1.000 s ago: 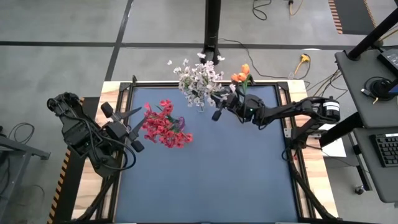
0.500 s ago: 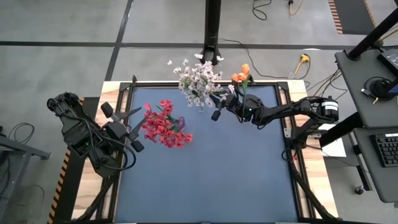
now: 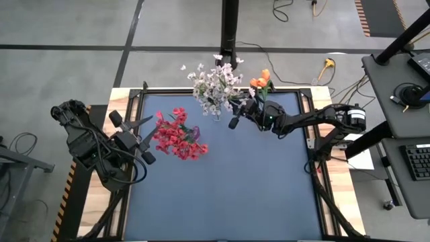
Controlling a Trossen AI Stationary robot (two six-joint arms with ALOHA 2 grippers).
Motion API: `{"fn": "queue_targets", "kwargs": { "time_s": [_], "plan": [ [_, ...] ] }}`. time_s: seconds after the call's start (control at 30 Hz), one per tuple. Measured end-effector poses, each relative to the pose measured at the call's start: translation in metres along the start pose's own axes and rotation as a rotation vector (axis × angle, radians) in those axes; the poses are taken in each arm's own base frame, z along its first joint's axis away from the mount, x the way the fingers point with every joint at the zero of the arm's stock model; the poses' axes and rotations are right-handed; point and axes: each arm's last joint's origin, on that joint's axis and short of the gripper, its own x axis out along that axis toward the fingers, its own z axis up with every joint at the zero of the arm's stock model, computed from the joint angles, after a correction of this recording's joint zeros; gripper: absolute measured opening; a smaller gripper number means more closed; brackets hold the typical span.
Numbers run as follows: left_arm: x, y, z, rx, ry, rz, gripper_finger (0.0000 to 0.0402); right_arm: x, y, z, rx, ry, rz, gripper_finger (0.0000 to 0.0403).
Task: Sort flowers into vase by color
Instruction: Put the white flower into the transparent vase
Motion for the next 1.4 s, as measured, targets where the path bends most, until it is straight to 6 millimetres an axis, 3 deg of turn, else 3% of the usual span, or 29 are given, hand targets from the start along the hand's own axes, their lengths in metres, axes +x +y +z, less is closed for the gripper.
{"fn": "queue_targets", "kwargs": {
  "time_s": [0.2, 0.43, 1.4],
  "plan": [
    [0.000, 0.000, 0.000, -0.007, -0.001, 0.002, 0.0148, 0.001, 0.001, -0.002, 0.005, -0.004, -0.001, 0.0033],
    [0.000, 0.000, 0.000, -0.008, -0.002, 0.002, 0.0148, 0.007, 0.006, -0.019, -0.004, 0.024, 0.005, 0.0033],
    [0.000, 0.000, 0.000, -0.027, -0.002, 0.002, 0.0148, 0.008, 0.003, -0.021, -0.011, 0.043, -0.001, 0.0033]
  ]
}}
